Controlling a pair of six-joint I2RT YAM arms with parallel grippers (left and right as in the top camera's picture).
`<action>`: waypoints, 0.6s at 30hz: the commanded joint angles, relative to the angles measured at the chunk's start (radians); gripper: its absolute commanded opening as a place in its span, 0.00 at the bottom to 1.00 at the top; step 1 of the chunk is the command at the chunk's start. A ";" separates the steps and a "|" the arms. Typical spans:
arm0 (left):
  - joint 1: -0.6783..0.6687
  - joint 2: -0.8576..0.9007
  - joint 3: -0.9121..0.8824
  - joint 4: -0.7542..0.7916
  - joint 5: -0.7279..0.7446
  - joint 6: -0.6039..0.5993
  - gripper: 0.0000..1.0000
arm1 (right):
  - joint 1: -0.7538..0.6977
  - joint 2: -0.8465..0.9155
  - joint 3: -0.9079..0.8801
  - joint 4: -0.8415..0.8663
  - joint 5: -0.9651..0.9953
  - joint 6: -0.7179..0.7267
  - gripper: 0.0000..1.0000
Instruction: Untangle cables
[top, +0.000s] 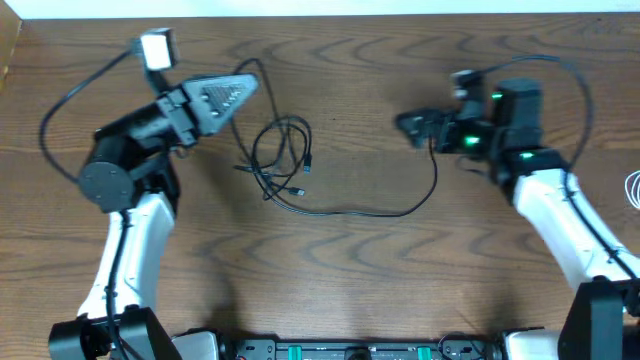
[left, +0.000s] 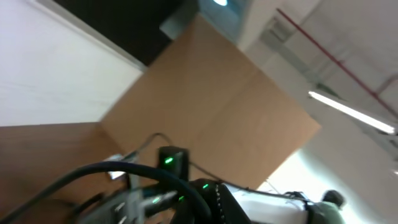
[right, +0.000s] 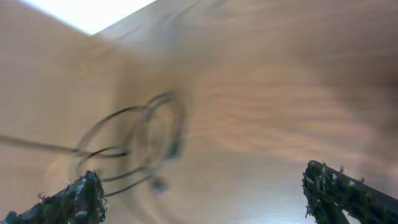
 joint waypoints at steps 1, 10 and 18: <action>-0.073 -0.010 0.010 0.014 -0.119 0.021 0.08 | 0.137 -0.014 0.011 0.062 -0.068 0.141 0.99; -0.210 -0.024 0.010 0.032 -0.308 0.020 0.08 | 0.436 0.009 0.011 0.122 0.309 0.261 0.99; -0.249 -0.085 0.010 0.032 -0.382 0.019 0.08 | 0.547 0.106 0.011 0.151 0.508 0.261 0.99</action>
